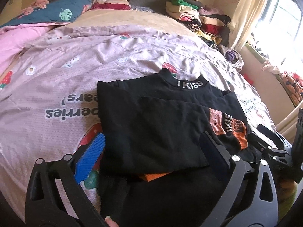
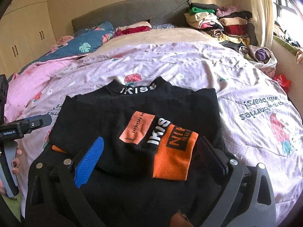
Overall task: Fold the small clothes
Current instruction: 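Move both tools back along the shirt toward the hem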
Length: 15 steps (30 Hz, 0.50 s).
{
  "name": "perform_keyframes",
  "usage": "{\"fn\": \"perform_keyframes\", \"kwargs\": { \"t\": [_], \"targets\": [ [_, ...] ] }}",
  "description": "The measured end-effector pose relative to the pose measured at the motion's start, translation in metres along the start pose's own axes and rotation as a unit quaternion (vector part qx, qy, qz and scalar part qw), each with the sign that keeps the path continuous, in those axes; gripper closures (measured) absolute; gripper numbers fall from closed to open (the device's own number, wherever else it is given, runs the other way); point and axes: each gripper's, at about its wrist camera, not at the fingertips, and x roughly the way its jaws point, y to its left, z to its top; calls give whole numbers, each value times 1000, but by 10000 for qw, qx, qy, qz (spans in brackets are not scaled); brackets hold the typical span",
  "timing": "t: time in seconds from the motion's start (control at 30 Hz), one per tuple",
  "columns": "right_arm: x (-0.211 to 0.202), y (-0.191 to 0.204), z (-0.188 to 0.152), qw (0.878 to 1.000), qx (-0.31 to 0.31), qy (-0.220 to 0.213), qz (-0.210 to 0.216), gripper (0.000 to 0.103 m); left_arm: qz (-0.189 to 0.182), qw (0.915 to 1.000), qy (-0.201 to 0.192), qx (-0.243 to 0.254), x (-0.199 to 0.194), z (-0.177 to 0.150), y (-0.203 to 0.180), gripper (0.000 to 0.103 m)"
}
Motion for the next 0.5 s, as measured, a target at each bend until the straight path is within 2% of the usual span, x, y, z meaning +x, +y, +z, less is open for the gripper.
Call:
{"fn": "perform_keyframes", "kwargs": {
  "t": [0.5],
  "targets": [
    [-41, -12, 10, 9987, 167, -458, 121, 5, 43, 9993, -378, -47, -42, -2, -4, 10]
  ]
}}
